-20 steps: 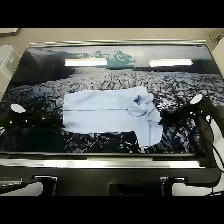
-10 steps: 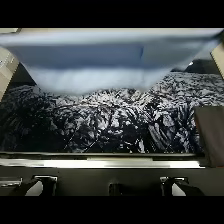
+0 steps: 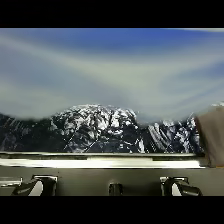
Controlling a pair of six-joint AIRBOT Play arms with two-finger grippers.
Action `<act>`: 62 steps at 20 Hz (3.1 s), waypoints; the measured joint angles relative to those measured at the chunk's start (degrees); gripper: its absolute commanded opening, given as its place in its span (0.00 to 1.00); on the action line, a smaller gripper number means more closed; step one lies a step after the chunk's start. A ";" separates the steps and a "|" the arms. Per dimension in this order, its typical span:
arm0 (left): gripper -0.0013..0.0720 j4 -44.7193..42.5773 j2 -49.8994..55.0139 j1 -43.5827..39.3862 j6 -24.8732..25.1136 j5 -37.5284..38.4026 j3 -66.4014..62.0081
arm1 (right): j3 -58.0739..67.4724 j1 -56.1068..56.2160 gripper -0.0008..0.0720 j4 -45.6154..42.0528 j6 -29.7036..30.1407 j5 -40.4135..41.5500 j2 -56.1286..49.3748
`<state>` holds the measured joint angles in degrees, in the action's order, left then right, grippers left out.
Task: Fold the clothes and pants, and hang the long-sleeved shirts on hangers.
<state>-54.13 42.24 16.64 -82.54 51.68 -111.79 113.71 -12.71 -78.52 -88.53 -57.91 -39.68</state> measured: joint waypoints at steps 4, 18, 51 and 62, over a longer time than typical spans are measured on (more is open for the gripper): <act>0.05 -0.31 1.07 0.00 -0.44 1.88 0.13 | 0.13 0.00 0.07 -0.83 -0.61 -2.80 -0.83; 0.05 0.79 35.04 -1.62 1.38 4.37 36.98 | -25.90 8.98 0.07 10.51 -13.84 4.22 -44.39; 0.69 -4.90 29.03 12.48 12.26 25.81 73.53 | -39.41 -15.17 0.74 6.43 0.31 -32.48 -41.27; 0.68 -0.59 31.65 11.63 15.12 23.12 77.66 | -40.00 -7.72 0.74 6.43 1.36 -29.49 -41.20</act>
<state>-54.72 73.89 28.27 -67.42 74.81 -34.13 73.71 -20.43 -72.10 -87.18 -87.39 -80.88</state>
